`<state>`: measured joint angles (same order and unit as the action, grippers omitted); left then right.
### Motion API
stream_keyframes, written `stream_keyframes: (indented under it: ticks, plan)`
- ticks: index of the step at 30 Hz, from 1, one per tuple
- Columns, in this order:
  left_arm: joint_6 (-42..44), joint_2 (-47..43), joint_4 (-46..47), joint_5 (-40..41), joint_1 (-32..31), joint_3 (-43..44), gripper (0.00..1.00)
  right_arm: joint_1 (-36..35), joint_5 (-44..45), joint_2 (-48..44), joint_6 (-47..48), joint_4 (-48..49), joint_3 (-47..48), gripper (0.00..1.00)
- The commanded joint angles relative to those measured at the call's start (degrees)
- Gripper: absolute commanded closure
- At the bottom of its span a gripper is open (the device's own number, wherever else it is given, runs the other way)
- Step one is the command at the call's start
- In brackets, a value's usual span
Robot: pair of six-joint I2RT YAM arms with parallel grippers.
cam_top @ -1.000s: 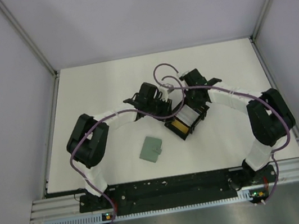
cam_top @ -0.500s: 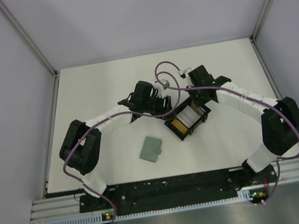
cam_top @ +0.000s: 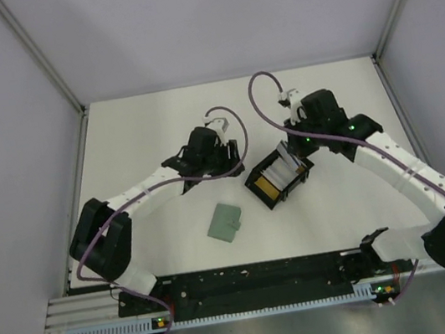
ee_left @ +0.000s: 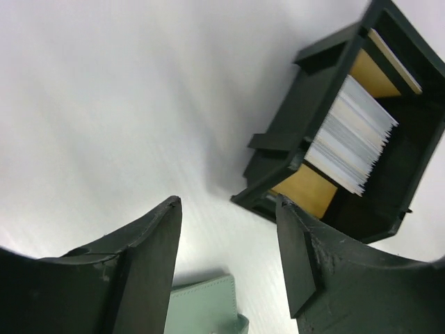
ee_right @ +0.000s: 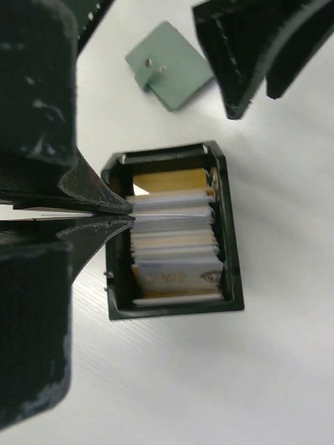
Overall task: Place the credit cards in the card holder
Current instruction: Pick up the credit card from the storage box, then open the card holder at the center of the board.
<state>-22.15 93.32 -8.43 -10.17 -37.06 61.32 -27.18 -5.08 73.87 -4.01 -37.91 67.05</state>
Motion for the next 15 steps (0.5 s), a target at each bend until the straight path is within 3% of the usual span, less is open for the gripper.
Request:
stream_keyframes:
  ticks: [1,8,15]
  plan:
    - [-6.5,-7.9,-2.3,13.1,0.8,-3.7,0.38,-4.4,-5.7,-7.4,-5.9,-5.9,-3.5,1.0]
    - [-13.1,-15.7,-4.6,18.1,0.9,-11.3,0.28,-19.5,0.7,-11.5,-15.6,-4.9,-15.7,1.0]
    - [-15.4,-21.9,-5.0,20.8,1.1,-18.4,0.26,-25.0,8.5,-12.5,-21.4,1.8,-24.1,1.0]
